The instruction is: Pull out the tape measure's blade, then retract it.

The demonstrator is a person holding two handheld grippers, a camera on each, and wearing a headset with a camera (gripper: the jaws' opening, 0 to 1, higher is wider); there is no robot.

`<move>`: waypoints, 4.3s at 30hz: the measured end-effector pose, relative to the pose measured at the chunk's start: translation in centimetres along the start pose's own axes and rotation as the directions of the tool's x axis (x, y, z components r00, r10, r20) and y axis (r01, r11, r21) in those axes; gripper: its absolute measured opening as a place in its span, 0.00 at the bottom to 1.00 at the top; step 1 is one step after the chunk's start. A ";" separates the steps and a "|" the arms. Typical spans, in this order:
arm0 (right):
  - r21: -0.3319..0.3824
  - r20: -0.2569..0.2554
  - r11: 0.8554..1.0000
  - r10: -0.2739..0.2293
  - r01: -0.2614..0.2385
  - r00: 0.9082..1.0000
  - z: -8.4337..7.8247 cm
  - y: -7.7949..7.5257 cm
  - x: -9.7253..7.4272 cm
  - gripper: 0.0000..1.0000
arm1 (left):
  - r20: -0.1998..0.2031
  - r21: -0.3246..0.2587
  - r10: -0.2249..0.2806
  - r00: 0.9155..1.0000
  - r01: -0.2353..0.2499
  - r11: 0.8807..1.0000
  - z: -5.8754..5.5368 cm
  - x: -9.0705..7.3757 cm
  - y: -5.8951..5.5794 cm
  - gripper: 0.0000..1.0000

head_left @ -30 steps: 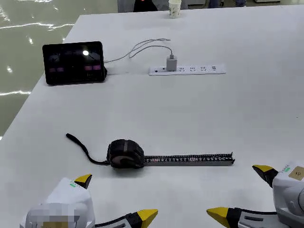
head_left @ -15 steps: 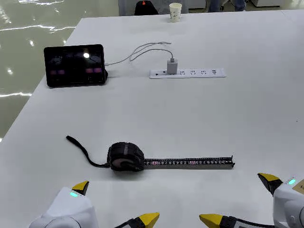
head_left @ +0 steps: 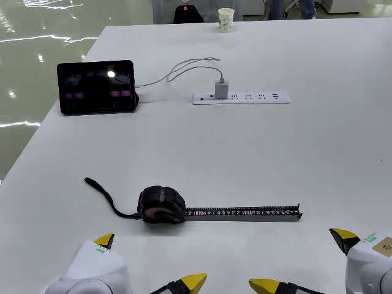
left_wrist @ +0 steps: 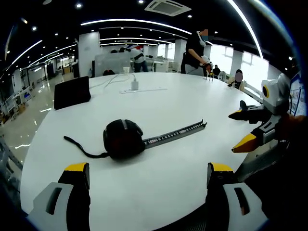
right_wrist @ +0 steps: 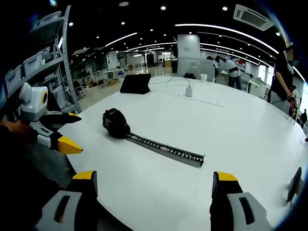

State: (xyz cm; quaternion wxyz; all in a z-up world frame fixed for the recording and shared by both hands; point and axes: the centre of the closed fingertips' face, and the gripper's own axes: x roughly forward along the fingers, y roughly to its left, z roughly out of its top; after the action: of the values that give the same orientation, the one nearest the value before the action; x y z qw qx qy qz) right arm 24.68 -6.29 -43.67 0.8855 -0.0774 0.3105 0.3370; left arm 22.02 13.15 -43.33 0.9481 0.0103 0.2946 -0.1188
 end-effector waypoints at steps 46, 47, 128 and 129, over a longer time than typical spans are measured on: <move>-0.045 0.021 0.993 0.115 -0.114 0.993 0.3 0.6 -0.3 0.99 | 0.007 0.013 0.013 1.000 -0.013 1.000 1.0 1.2 0.1 0.99; -0.058 0.018 0.991 0.119 -0.118 0.993 0.3 0.6 -0.3 0.99 | 0.009 0.014 0.013 1.000 -0.013 1.000 1.1 1.2 0.1 0.99; -0.447 -0.305 0.732 0.417 -0.515 0.856 -1.1 -7.5 5.9 0.57 | -0.011 -0.080 0.106 0.994 -0.106 0.991 1.9 8.8 3.6 0.99; -0.453 -0.310 0.726 0.416 -0.518 0.855 -1.2 -7.5 5.9 0.55 | -0.010 -0.081 0.106 0.994 -0.106 0.991 1.9 8.8 3.6 0.99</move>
State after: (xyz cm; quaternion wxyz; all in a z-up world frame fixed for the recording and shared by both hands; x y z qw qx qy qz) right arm 32.38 -9.16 -48.73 0.6830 -0.2645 0.2984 0.6119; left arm 30.93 14.54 -46.91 0.9518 -0.0122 0.3012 -0.0561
